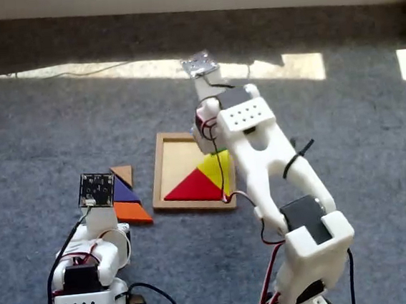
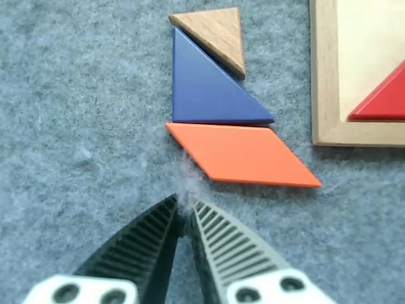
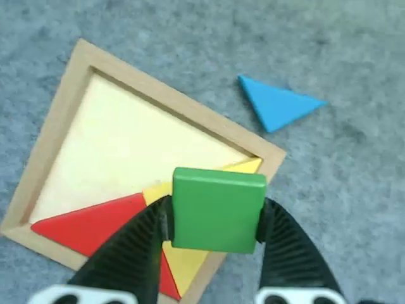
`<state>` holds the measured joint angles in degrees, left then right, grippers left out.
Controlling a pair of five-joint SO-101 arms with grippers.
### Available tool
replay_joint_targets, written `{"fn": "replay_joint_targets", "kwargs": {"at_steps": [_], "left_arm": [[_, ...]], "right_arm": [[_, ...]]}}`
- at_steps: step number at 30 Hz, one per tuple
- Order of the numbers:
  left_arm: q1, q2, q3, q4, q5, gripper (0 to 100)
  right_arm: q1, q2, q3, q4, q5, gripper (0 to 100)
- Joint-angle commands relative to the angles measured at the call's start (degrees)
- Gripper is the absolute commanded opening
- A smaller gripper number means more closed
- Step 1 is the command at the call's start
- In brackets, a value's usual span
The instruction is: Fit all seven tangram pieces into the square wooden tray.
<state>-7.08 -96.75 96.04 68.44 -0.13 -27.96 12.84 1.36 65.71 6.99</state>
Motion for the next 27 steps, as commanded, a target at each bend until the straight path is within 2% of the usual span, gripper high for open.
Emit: {"fn": "replay_joint_targets", "kwargs": {"at_steps": [1,6,11,18,24,27], "left_arm": [[0.75,-0.48,1.45,-0.88,-0.35,1],[0.75,-0.48,1.45,-0.88,-0.35,1],[0.75,-0.48,1.45,-0.88,-0.35,1],[0.75,-0.48,1.45,-0.88,-0.35,1],[0.75,-0.48,1.45,-0.88,-0.35,1],[0.75,-0.48,1.45,-0.88,-0.35,1]], "right_arm": [[-3.3,-3.74,3.47,-9.8,0.62,9.5],[-5.93,-3.74,8.92,-19.38,0.7,9.5],[-8.13,-3.56,10.68,-21.93,0.7,9.5],[-8.22,2.33,10.24,-21.67,0.79,9.8],[-8.13,2.68,10.07,-14.37,4.31,22.6],[-8.13,2.59,10.07,-14.29,4.48,22.9]]}}
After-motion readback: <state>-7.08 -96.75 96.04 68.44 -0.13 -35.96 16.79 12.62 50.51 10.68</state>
